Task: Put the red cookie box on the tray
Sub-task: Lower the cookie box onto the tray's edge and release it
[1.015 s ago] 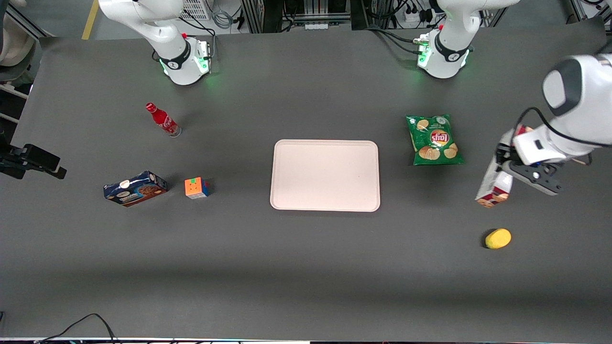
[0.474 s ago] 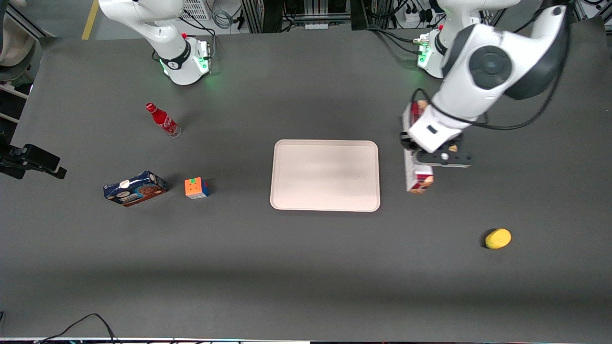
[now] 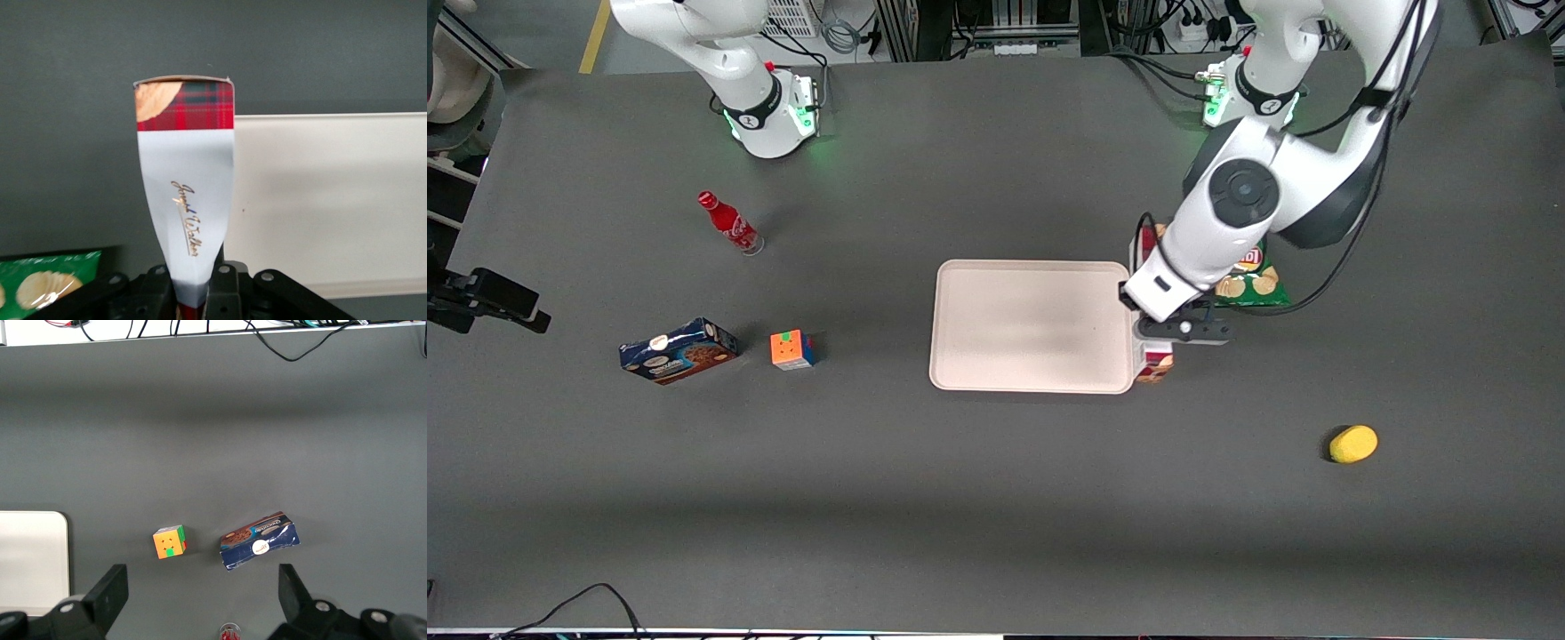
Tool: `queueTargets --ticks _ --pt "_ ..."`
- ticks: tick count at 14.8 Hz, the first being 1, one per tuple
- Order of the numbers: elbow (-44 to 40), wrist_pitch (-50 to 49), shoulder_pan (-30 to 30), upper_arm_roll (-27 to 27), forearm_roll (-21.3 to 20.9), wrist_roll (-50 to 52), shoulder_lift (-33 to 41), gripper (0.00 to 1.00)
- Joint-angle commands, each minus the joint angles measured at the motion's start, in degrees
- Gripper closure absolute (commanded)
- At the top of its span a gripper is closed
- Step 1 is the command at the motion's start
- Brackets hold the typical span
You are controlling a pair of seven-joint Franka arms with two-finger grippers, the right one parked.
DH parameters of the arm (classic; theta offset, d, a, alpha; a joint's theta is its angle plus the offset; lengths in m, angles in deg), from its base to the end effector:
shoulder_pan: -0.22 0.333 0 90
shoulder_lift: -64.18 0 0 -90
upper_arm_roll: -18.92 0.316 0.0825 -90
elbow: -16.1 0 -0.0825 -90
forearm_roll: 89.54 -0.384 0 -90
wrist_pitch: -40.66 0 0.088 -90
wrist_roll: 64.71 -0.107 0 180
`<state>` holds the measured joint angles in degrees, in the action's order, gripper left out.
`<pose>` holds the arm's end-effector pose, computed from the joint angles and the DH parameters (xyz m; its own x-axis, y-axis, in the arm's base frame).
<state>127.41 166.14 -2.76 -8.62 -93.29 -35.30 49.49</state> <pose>0.5288 -0.2948 0.3675 0.9990 -0.0426 -0.0118 -0.0417 -0.9969 0.0661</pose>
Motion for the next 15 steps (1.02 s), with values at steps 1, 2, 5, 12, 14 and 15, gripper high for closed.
queueTargets --ticks 1,2,5,12,14,15 --pt "-3.7 3.8 -4.1 0.1 -4.8 8.3 -7.4 1.00" --pt "-3.7 5.4 -4.7 0.2 -6.5 10.4 -8.8 1.00" --pt "-3.1 7.1 -5.3 0.2 -10.5 12.8 -11.8 1.00" --pt "1.4 14.2 -5.8 2.0 -12.8 14.2 -13.2 1.00" --pt "3.1 16.2 -5.8 3.0 -13.0 14.1 -13.3 1.00" --pt "3.4 16.3 -5.8 3.2 -13.0 14.1 -13.3 1.00"
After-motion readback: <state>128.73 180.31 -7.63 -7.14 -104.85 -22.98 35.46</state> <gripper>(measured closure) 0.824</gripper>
